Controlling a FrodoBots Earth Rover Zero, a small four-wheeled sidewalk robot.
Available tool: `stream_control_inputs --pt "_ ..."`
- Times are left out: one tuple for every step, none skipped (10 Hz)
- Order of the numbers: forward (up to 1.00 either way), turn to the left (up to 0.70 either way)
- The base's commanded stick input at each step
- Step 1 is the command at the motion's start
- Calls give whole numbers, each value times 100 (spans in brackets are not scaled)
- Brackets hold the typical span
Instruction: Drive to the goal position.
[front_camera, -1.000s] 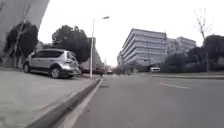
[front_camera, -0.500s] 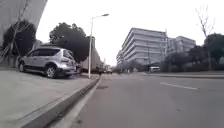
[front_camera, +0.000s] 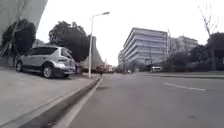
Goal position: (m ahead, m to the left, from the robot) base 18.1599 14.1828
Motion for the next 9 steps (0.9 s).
stream_control_inputs --pt "70 0" --pt "70 0" --pt "70 0" --pt "70 0" --pt "70 0" --pt "70 0" --pt "70 0" --pt "70 0" --pt "70 0"
